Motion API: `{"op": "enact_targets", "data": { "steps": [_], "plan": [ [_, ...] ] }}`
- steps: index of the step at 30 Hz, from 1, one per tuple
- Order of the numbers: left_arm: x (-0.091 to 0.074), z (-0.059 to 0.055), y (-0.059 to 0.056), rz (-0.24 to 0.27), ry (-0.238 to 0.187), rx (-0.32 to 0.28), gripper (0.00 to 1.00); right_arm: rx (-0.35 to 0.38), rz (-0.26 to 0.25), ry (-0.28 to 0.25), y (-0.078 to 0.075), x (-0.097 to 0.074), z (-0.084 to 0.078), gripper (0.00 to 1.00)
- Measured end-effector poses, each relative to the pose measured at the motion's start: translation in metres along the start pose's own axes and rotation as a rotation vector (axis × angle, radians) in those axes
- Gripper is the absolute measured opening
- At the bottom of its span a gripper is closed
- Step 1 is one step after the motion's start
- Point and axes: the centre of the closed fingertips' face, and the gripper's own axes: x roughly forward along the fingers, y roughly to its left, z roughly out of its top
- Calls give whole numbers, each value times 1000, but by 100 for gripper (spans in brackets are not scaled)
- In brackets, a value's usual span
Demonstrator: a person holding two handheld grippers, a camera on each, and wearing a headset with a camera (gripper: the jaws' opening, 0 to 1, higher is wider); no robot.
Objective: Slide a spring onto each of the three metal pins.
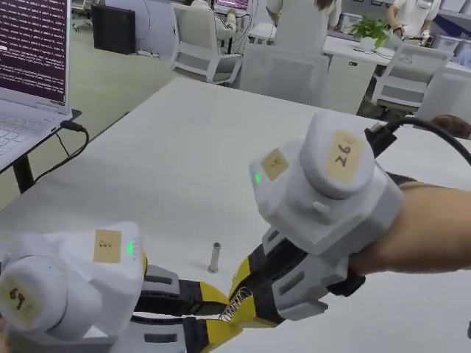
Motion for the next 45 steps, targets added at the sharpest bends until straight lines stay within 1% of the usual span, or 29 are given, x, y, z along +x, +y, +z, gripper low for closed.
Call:
{"op": "enact_targets", "data": {
  "steps": [5,8,15,18,22,26,29,31,35,39,42,45],
  "plan": [
    [0,-2,-1,-5,12,-19,3,-11,4,16,0,1,-1,9],
    [2,-5,-4,-17,32,-15,3,-24,19,33,3,4,-4,9],
    [4,-8,-6,-27,55,-12,3,-29,33,50,5,6,-7,9],
    [4,-9,-7,-33,55,-17,3,-30,37,55,6,7,-8,9],
    [4,-8,-5,-20,45,-1,3,-23,29,54,4,6,-8,9],
    [5,-8,-3,-13,45,5,4,-17,22,55,2,6,-8,8],
    [5,-9,-3,-11,51,8,6,-16,14,61,-1,6,-9,8],
    [5,-9,-4,-13,48,1,7,-12,12,58,-1,5,-9,8],
    [4,-11,1,5,48,-15,11,-4,1,57,-5,3,-11,9],
    [1,-11,6,27,41,-25,13,11,-14,56,-9,1,-13,9],
    [-1,-13,12,52,42,-38,18,22,-23,53,-12,-2,-15,9],
    [-4,-14,13,58,35,-48,19,29,-31,50,-14,-5,-17,9]
  ]
}}
